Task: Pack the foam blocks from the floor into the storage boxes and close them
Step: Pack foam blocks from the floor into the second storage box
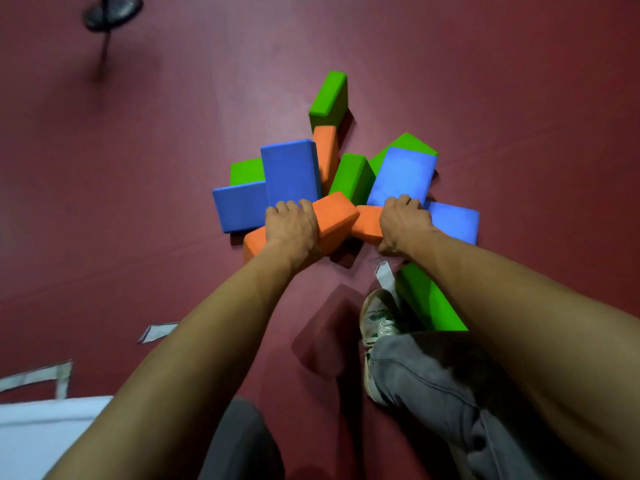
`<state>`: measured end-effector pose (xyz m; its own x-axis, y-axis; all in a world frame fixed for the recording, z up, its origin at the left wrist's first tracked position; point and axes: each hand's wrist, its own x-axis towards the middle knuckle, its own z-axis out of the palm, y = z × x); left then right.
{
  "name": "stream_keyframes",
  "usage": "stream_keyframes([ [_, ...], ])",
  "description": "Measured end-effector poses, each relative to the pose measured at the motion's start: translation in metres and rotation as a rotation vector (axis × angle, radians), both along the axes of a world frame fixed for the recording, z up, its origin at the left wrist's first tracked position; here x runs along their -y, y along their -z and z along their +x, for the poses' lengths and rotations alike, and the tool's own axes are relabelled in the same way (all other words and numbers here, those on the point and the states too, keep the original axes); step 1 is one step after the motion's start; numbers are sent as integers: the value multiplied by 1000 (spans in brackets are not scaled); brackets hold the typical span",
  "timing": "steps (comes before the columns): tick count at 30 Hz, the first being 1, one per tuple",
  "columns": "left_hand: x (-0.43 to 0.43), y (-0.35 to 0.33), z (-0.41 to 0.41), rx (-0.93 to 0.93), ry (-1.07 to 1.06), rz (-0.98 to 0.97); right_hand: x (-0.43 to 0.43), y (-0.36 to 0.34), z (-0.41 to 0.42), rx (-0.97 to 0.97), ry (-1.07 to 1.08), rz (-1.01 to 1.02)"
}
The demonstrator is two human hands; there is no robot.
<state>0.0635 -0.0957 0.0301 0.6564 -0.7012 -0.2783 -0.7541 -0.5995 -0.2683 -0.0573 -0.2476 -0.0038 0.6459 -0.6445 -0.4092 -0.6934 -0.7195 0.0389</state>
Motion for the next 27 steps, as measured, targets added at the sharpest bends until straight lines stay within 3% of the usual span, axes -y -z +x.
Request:
stream_keyframes([
  [6,-61,-80,-2,64,1,73,-47,-64,7,126,-104,-121],
  [12,-153,-146,-17,113,-54,95,-122,-115,43,71,-269,-99],
  [27,-421,-231,-57,311,-570,381,-376,-188,105,329,-831,6],
])
